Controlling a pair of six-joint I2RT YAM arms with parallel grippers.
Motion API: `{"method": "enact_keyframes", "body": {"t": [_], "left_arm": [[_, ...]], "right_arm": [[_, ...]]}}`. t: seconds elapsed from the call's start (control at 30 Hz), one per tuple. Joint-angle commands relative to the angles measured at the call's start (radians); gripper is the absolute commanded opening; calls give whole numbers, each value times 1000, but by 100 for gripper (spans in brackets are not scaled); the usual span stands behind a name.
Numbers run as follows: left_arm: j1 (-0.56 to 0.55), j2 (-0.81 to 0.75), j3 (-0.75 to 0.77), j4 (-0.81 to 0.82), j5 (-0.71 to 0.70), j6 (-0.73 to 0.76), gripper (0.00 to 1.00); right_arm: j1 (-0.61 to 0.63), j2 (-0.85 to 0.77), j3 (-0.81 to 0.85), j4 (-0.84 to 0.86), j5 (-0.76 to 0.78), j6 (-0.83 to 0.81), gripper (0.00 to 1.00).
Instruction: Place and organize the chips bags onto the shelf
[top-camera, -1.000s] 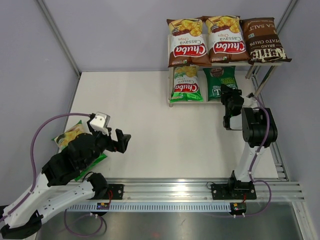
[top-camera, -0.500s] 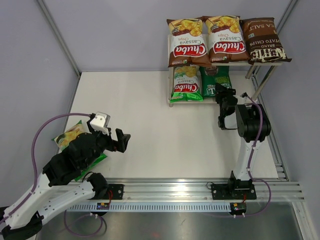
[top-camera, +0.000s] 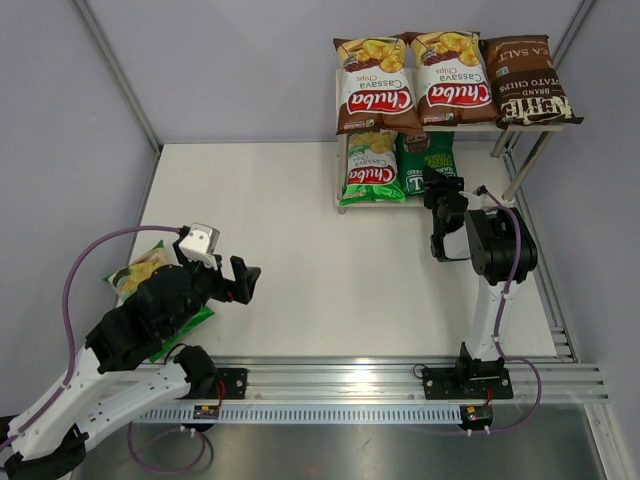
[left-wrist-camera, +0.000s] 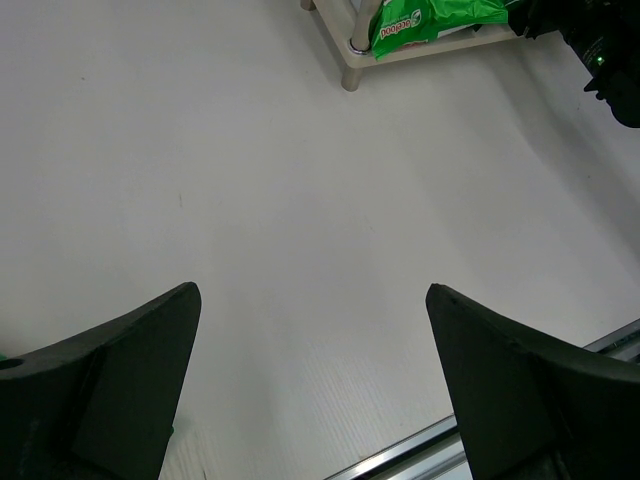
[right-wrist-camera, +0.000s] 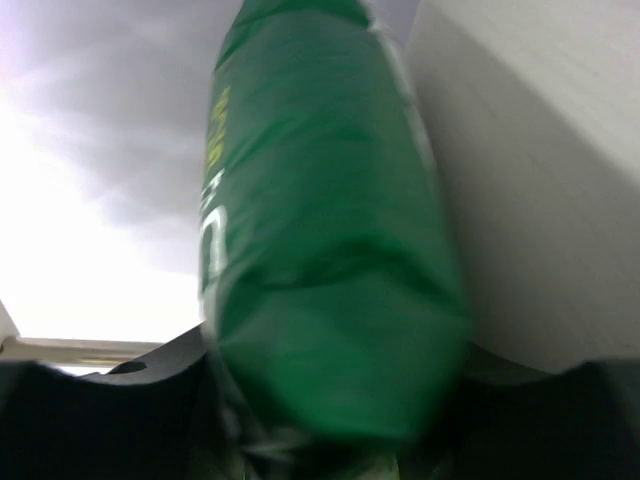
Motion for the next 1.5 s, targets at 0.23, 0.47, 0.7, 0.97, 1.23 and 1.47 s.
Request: {"method": "enact_keyframes", "body": {"t": [0.23,0.47,0.7,0.97,1.23,1.47], "left_arm": [[4,-16,-3,57,25,19,99],[4,-17,-3,57,31,20,99],[6,-17,-5,55,12,15,99],[22,7,3,32,-64,-15,99],[208,110,17,10,-49,-69,99],[387,153,23,-11,-67,-121,99]], "right_arm": [[9,-115,-34,-206,-2,-89,72],[-25,-261,-52,-438,-14,-105,84],[-66,-275,-89,-388,-111,-117,71],[-70,-213,-39,-354,-197,-88,44],[-70,-243,-40,-392,-232,-68,58],[-122,-411,-97,-520,-212,-82,99]]}}
